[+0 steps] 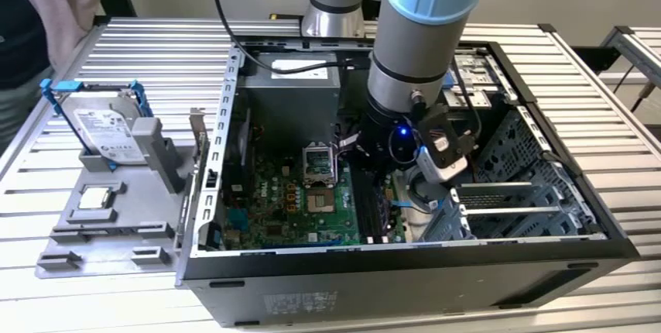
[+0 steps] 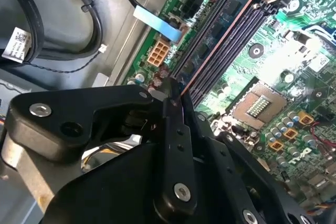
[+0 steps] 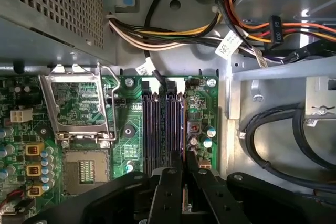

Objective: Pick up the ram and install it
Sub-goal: 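Press down the ram until it locks into place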

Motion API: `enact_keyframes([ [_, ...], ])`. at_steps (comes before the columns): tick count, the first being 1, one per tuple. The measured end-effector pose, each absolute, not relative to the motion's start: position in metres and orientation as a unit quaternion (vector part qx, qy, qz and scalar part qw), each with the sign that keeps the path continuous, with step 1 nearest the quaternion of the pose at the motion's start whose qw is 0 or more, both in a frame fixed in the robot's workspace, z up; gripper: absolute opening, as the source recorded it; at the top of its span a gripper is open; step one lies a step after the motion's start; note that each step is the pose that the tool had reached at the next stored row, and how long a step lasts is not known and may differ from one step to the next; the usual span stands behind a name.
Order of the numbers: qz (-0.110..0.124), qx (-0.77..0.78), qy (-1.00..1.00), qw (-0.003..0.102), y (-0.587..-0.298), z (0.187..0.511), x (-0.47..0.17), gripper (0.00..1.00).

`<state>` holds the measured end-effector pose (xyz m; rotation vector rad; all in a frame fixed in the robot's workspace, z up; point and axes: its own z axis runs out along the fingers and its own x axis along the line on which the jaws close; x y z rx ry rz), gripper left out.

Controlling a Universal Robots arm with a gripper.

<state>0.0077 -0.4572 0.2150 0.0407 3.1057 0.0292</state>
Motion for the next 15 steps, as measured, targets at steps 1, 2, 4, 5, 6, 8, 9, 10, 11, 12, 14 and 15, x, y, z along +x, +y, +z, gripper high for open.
enact_keyframes([
  [1, 0.009, 0.013, 1.000, 0.018, -0.4572, 0.2147, 0.0078, 0.00],
  [2, 0.009, 0.013, 1.000, 0.018, -0.4572, 0.2142, 0.0079, 0.00],
  [4, 0.009, 0.013, 1.000, 0.018, -0.4572, 0.2128, 0.0079, 0.00],
  [5, 0.009, 0.013, 1.000, 0.018, -0.4573, 0.2125, 0.0079, 0.00],
  [6, 0.009, 0.012, 1.000, 0.018, -0.4573, 0.2123, 0.0079, 0.00],
  [8, 0.010, 0.011, 1.000, 0.018, -0.4572, 0.2123, 0.0080, 0.00],
  [9, 0.009, 0.011, 1.000, 0.018, -0.4571, 0.2124, 0.0080, 0.00],
  [10, 0.009, 0.011, 1.000, 0.017, -0.4569, 0.2124, 0.0081, 0.00],
  [11, 0.009, 0.011, 1.000, 0.017, -0.4568, 0.2130, 0.0081, 0.00],
  [12, 0.008, 0.011, 1.000, 0.017, -0.4568, 0.2144, 0.0081, 0.00],
  [14, 0.007, 0.011, 1.000, 0.016, -0.4568, 0.2178, 0.0081, 0.00],
  [15, 0.007, 0.011, 1.000, 0.016, -0.4568, 0.2196, 0.0081, 0.00],
])
